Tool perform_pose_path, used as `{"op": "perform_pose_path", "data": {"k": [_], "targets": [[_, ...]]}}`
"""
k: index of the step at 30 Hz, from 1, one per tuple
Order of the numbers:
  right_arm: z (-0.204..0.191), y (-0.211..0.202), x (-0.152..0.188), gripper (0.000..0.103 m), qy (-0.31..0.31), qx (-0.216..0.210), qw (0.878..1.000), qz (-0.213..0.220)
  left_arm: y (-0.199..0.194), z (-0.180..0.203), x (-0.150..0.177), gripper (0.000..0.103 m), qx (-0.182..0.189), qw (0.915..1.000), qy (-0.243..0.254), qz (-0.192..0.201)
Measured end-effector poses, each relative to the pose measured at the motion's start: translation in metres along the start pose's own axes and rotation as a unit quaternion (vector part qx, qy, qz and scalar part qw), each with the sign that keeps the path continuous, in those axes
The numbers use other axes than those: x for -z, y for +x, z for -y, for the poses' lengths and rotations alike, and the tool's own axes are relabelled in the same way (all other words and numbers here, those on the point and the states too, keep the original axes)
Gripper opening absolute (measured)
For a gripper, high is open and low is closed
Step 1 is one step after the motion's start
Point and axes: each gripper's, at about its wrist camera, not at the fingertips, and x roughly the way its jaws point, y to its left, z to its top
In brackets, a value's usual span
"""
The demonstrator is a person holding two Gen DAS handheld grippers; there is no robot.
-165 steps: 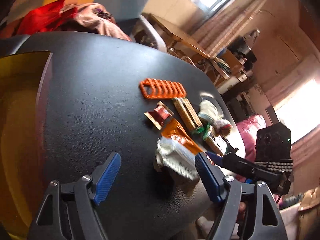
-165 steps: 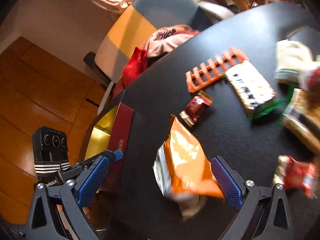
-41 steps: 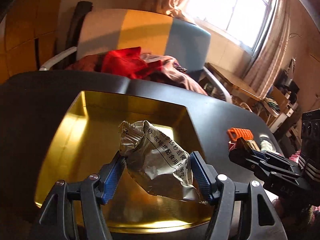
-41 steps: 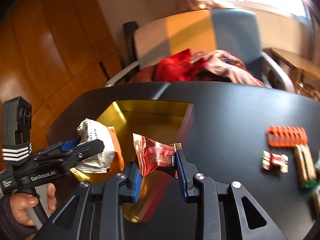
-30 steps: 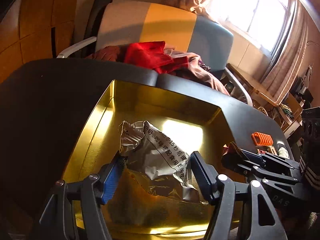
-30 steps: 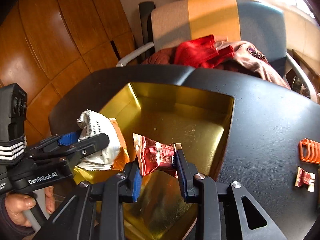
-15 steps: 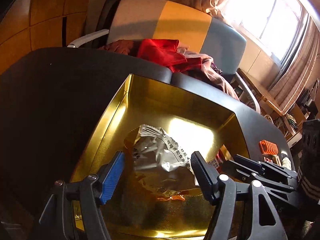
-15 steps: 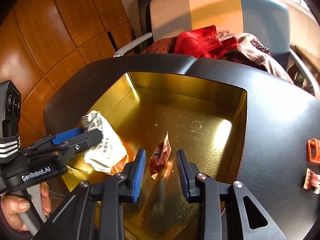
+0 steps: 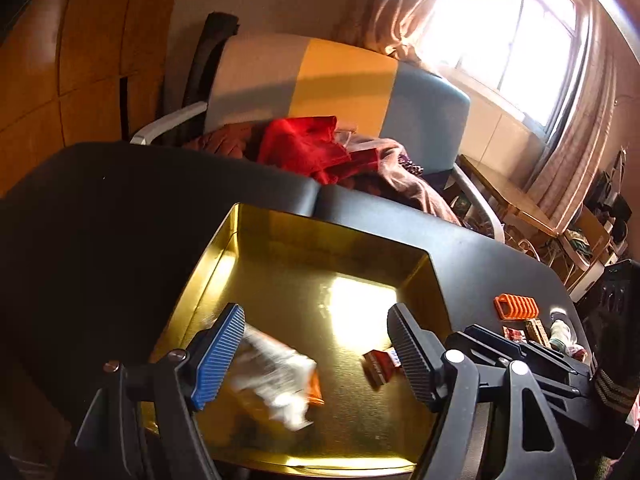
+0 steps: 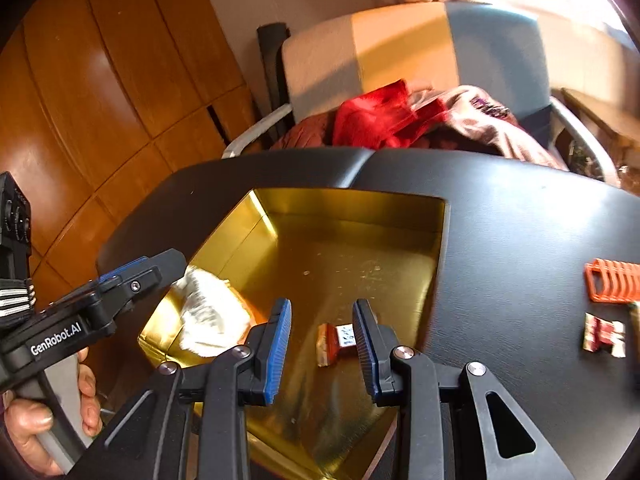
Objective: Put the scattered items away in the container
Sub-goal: 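Withdraw both tools from the tray back toward the remaining snacks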
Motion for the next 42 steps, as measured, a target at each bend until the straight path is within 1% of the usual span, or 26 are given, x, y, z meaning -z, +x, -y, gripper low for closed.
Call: {"op": "perform_pose_path", "data": {"k": [2, 4, 7, 9, 11, 13, 15, 17, 19, 20, 22, 24, 26, 31, 34, 37, 42], "targets": [[0.003, -0.01, 0.004, 0.036, 0.0, 0.018, 1.0, 0.009, -0.002, 0.014, 0.002, 0.076, -0.006, 0.9999, 0.016, 0.0], [0.008, -0.022, 0.011, 0.038, 0.002, 0.045, 0.999, 0.019, -0.003, 0.028, 0.003, 0.076, -0.013, 0.9994, 0.032, -0.001], [0.017, -0.037, 0.02, 0.044, 0.005, 0.089, 0.996, 0.031, -0.004, 0.047, 0.007, 0.076, -0.021, 0.9984, 0.053, 0.0], [0.026, -0.046, 0.025, 0.052, 0.012, 0.121, 0.992, 0.037, -0.004, 0.062, 0.009, 0.076, -0.023, 0.9974, 0.068, -0.002], [0.037, -0.056, 0.031, 0.056, 0.025, 0.151, 0.987, 0.041, -0.004, 0.075, 0.011, 0.076, -0.026, 0.9967, 0.077, -0.001], [0.05, -0.065, 0.036, 0.057, 0.039, 0.178, 0.982, 0.045, -0.005, 0.09, 0.012, 0.076, -0.029, 0.9956, 0.089, 0.002], [0.061, -0.074, 0.041, 0.061, 0.05, 0.199, 0.978, 0.048, -0.008, 0.104, 0.015, 0.076, -0.032, 0.9943, 0.102, 0.006], [0.073, -0.085, 0.047, 0.064, 0.063, 0.217, 0.973, 0.052, -0.01, 0.122, 0.017, 0.076, -0.037, 0.9921, 0.119, 0.011], [0.085, -0.097, 0.053, 0.067, 0.078, 0.23, 0.968, 0.056, -0.013, 0.139, 0.019, 0.075, -0.053, 0.9885, 0.139, 0.024], [0.09, -0.102, 0.056, 0.068, 0.084, 0.236, 0.966, 0.058, -0.015, 0.148, 0.021, 0.072, -0.06, 0.9857, 0.154, 0.033], [0.101, -0.112, 0.061, 0.069, 0.096, 0.247, 0.962, 0.061, -0.019, 0.167, 0.025, 0.072, -0.065, 0.9789, 0.188, 0.048], [0.111, -0.122, 0.066, 0.07, 0.108, 0.259, 0.958, 0.065, -0.019, 0.183, 0.028, 0.072, -0.056, 0.9751, 0.21, 0.047], [0.121, -0.132, 0.07, 0.071, 0.12, 0.269, 0.953, 0.068, -0.017, 0.196, 0.031, 0.072, -0.036, 0.9744, 0.219, 0.037], [0.141, -0.15, 0.08, 0.072, 0.142, 0.301, 0.94, 0.07, -0.009, 0.225, 0.043, 0.072, -0.003, 0.9722, 0.234, 0.014], [0.152, -0.16, 0.087, 0.074, 0.154, 0.323, 0.931, 0.07, -0.003, 0.24, 0.052, 0.072, 0.012, 0.9711, 0.238, 0.0], [0.162, -0.166, 0.093, 0.074, 0.164, 0.338, 0.924, 0.066, 0.003, 0.251, 0.062, 0.072, 0.028, 0.9708, 0.237, -0.021], [0.171, -0.171, 0.099, 0.075, 0.171, 0.353, 0.918, 0.062, 0.01, 0.259, 0.071, 0.072, 0.039, 0.9695, 0.238, -0.042]]}}
